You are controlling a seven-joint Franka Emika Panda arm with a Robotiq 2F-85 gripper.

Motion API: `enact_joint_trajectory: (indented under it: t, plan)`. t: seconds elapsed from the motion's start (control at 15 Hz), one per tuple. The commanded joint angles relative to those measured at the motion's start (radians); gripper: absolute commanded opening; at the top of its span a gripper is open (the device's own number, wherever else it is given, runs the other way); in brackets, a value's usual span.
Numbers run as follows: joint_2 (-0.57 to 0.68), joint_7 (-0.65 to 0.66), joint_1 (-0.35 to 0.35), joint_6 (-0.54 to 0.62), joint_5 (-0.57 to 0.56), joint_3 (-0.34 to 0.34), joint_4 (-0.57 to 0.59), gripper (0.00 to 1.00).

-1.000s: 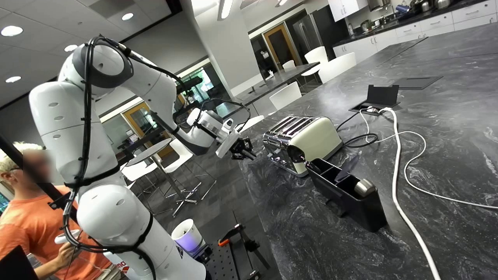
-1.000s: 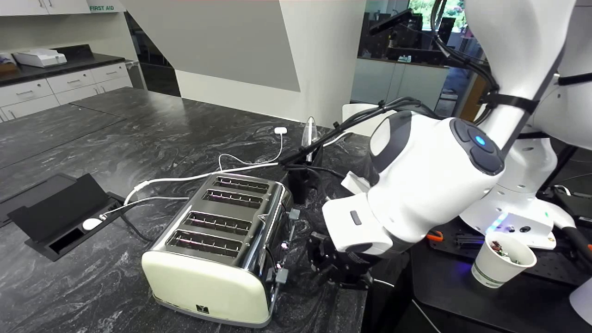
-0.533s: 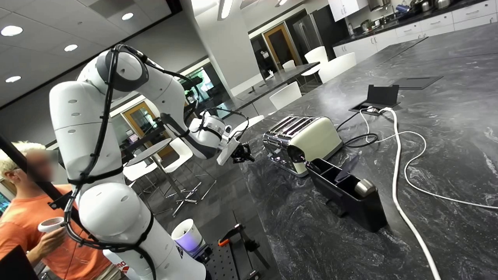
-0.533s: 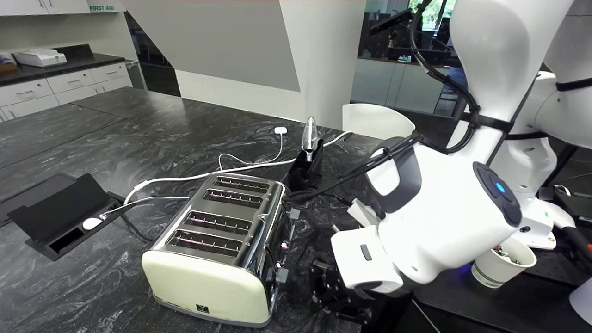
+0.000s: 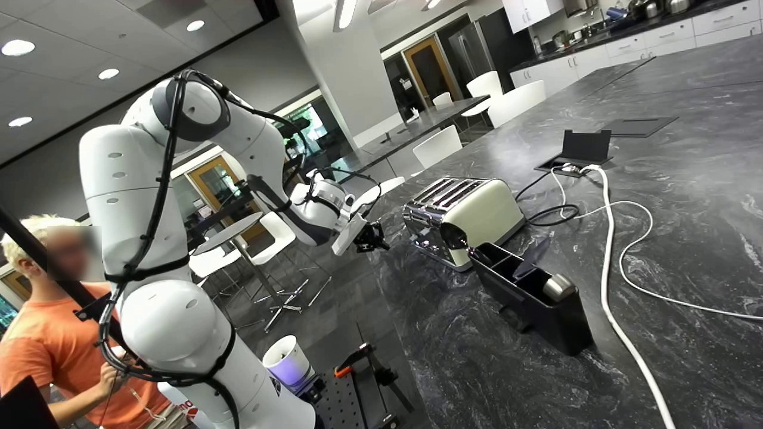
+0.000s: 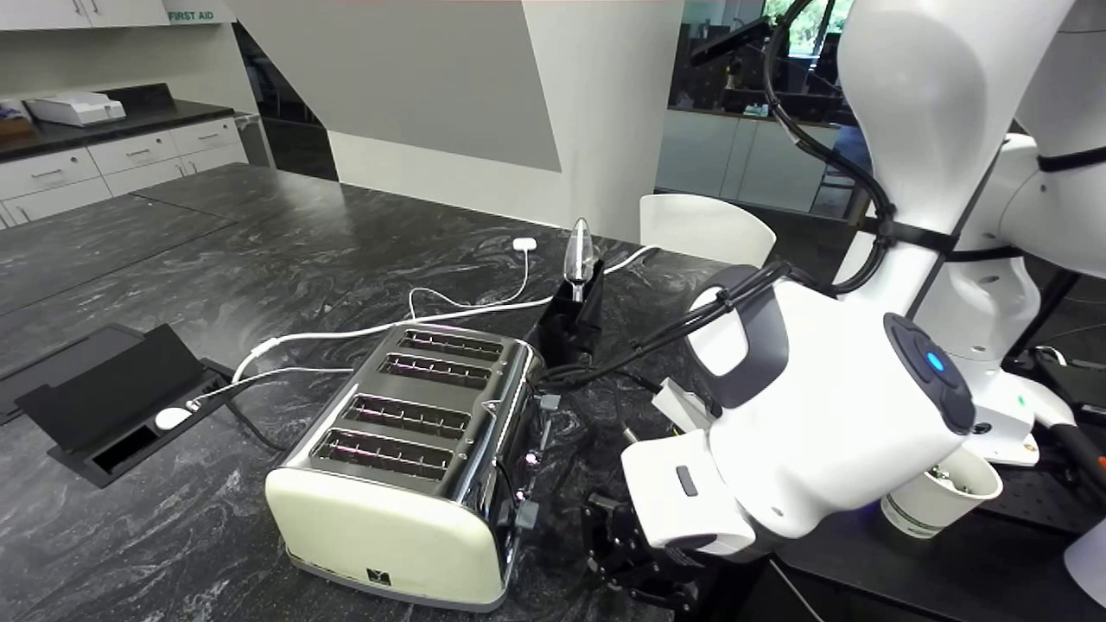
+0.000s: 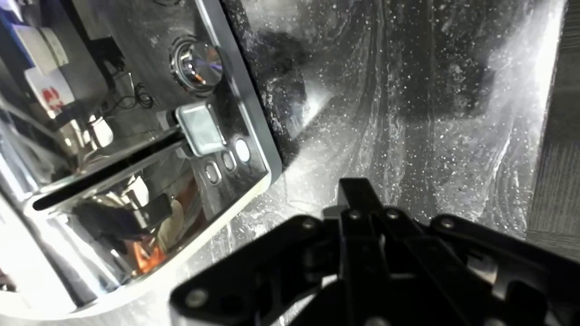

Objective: Push the button to release the left toaster lever

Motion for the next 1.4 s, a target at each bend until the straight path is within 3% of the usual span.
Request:
enact_joint_trajectory:
  t: [0.0, 0.53, 0.6, 0.8, 1.33]
  plan:
    - [0.025, 0.054, 0.014, -0.018, -0.053, -0.018, 0.024, 0.0]
    - [0.083, 0.225, 0.05, -0.129, -0.2, -0.044, 0.086, 0.0]
    - [0.092, 0.242, 0.007, -0.178, -0.223, 0.008, 0.093, 0.0]
    - [0.116, 0.27, -0.005, -0.256, -0.242, 0.042, 0.105, 0.0]
    - [0.171, 0.295, -0.013, -0.366, -0.27, 0.079, 0.136, 0.0]
